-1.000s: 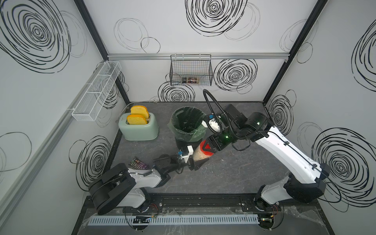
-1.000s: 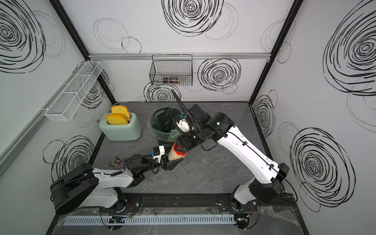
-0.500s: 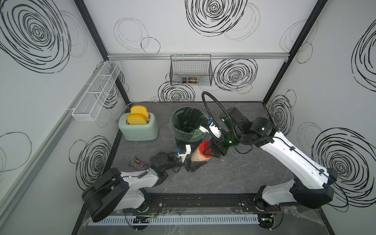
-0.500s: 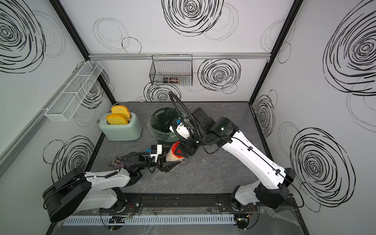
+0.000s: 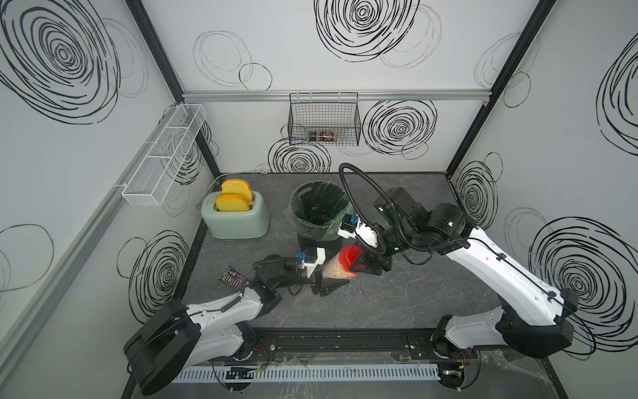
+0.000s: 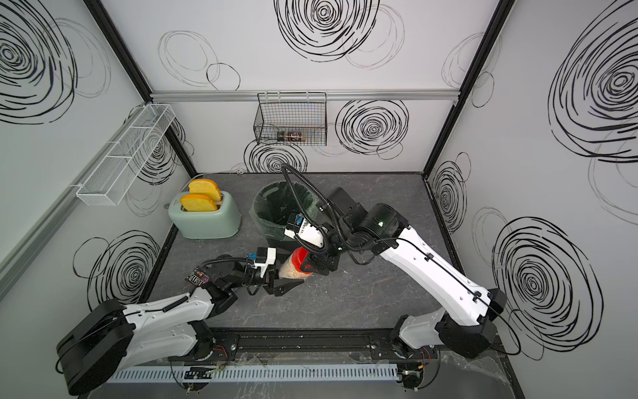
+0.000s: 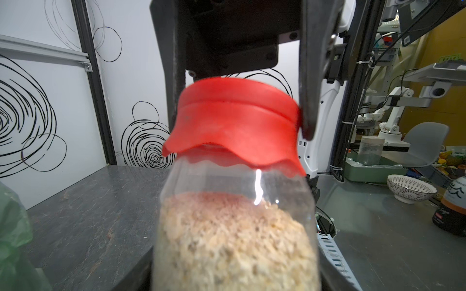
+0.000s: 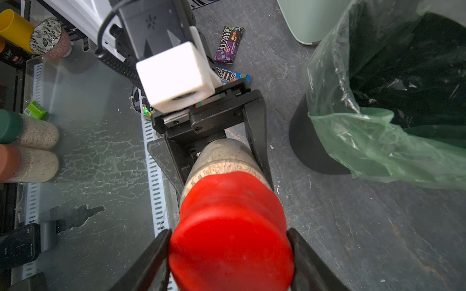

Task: Empty expired oatmeal from jars
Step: Open the lid of the jar.

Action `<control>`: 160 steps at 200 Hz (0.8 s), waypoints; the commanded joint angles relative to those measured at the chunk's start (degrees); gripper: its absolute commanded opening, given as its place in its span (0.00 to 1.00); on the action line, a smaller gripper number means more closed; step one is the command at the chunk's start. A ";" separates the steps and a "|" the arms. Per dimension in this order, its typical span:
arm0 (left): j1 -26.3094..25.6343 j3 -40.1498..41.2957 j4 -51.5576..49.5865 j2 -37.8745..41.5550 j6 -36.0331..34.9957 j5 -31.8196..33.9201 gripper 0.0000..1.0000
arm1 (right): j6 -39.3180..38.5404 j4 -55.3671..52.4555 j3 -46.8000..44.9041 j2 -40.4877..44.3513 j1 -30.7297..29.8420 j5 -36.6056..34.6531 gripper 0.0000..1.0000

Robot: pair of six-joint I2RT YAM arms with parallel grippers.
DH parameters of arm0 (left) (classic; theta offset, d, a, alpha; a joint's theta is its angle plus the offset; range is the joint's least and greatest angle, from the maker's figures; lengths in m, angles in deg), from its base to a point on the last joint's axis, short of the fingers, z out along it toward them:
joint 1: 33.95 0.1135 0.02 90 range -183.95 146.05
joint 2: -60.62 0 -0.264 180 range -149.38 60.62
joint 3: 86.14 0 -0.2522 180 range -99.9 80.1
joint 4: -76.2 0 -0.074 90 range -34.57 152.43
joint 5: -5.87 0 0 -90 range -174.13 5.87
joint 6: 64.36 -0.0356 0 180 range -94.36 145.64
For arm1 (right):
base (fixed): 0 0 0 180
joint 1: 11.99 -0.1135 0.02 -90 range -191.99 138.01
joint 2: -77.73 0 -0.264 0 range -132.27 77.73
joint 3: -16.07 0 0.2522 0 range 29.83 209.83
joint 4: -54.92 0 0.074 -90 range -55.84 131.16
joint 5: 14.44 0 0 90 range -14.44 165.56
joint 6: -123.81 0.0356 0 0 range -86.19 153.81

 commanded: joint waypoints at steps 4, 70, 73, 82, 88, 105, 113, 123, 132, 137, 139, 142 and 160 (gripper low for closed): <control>-0.48 -3.30 14.10 3.79 -0.49 -2.80 0.30 | -2.60 -4.66 0.26 1.63 1.43 -10.21 0.20; -0.68 -3.31 14.99 3.76 -2.03 -1.09 0.28 | -2.22 -2.62 -0.86 4.24 2.83 -7.05 0.17; -0.65 -3.30 14.99 3.78 -2.12 -0.97 0.28 | -1.93 -2.38 -0.58 4.25 2.87 -7.03 0.17; -0.62 -3.14 14.91 3.69 -2.47 -0.64 0.28 | -0.27 -1.70 0.60 4.39 3.01 -7.99 0.17; -0.67 -2.99 14.91 3.70 -2.79 -0.35 0.28 | -0.22 -1.41 1.23 4.55 3.33 -8.19 0.17; -0.62 -2.94 14.97 3.56 -3.27 0.15 0.28 | 0.10 -1.05 2.20 5.37 5.16 -8.19 0.18; -0.54 -3.07 15.15 3.44 -3.31 0.27 0.28 | 0.31 -1.18 2.28 5.78 5.95 -8.49 0.18; -0.57 -3.24 15.32 3.42 -3.29 0.51 0.29 | 0.64 -0.91 1.97 6.61 7.01 -8.75 0.18; -0.55 -3.21 15.34 3.53 -3.60 0.80 0.29 | 1.11 -0.34 1.72 7.49 7.90 -8.88 0.18; -0.53 -3.21 15.33 3.56 -3.79 0.94 0.29 | 1.45 0.11 1.56 8.01 8.49 -8.65 0.18; -0.56 -3.25 15.28 3.49 -3.85 0.97 0.29 | 1.57 0.25 1.54 8.27 8.79 -8.43 0.19; -0.59 -3.32 15.17 3.55 -3.97 0.98 0.29 | 1.74 0.43 1.53 8.51 9.22 -8.10 0.19; -0.45 -3.16 15.75 3.73 -4.16 1.99 0.29 | 1.99 0.68 1.70 9.76 10.97 -8.67 0.19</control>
